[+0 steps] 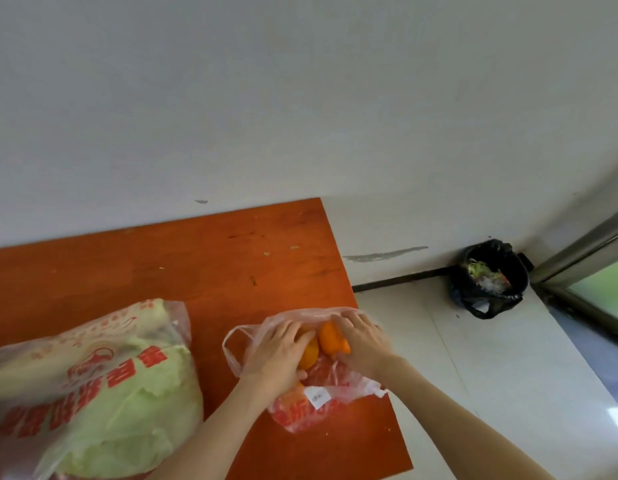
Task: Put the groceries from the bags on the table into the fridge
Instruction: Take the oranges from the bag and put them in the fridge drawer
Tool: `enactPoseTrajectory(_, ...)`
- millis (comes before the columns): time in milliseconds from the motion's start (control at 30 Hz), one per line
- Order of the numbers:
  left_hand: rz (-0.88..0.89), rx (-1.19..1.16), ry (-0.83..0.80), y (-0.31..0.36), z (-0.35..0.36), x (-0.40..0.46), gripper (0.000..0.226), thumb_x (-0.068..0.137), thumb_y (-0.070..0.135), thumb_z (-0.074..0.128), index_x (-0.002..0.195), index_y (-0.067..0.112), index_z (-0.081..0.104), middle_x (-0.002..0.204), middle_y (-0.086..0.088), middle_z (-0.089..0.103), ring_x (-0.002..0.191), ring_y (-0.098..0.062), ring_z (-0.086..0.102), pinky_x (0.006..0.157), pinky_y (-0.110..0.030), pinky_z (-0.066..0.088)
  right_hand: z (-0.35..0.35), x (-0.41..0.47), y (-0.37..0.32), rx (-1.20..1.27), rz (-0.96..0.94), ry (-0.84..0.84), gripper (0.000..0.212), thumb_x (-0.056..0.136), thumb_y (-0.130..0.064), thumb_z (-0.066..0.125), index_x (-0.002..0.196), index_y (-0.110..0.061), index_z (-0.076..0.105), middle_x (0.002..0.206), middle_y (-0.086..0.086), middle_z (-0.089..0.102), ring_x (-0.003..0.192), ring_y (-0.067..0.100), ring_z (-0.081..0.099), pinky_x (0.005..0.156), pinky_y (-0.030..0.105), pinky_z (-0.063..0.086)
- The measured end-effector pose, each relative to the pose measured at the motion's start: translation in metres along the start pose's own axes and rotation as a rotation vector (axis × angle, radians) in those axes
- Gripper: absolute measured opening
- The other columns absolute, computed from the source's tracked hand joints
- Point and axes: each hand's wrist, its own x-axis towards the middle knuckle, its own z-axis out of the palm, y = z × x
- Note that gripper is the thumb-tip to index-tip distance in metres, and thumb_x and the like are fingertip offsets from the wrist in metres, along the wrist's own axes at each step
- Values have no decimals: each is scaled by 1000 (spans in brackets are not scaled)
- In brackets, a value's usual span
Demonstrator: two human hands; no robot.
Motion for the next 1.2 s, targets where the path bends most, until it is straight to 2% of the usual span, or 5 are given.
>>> enactPoseTrajectory(300,-79,-108,-46,-2,8,17,78,74,27,72,135,35,24,139,-1,31,131,-24,34,102,-40,40,21,24,17,34,-10,-97,84,79,-35,68,144,-25,15,148,2,28,137,27,27,107,45,36)
enactPoseTrajectory(567,-129,-417,-21,-1,-13,13,79,73,38,72,138,30,27,139,-2,34,128,-20,36,103,-32,35,7,-9,12,467,109,123,83,75,-43,72,140,-30,20,140,0,38,120,18,46,95,30,45)
enactPoseTrajectory(867,174,-476,67,45,-31,-11,85,63,62,71,132,40,27,132,10,40,120,-11,43,93,-30,47,5,-133,2,803,501,569,76,72,-38,77,133,-30,32,133,-4,40,107,7,39,83,23,41)
enactPoseTrajectory(1033,398,-472,-58,103,-24,-42,74,69,52,71,129,42,27,130,8,34,116,-13,42,93,-35,46,38,-239,-6,809,730,698,78,73,-36,77,136,-25,32,135,-1,39,106,8,40,83,22,39)
enactPoseTrajectory(1200,639,-405,-135,181,-13,-83,74,71,42,74,131,33,32,126,3,35,113,-14,40,91,-24,39,76,-348,-18,828,962,847,81,71,-33,79,137,-19,34,127,-2,41,104,8,40,86,20,35)
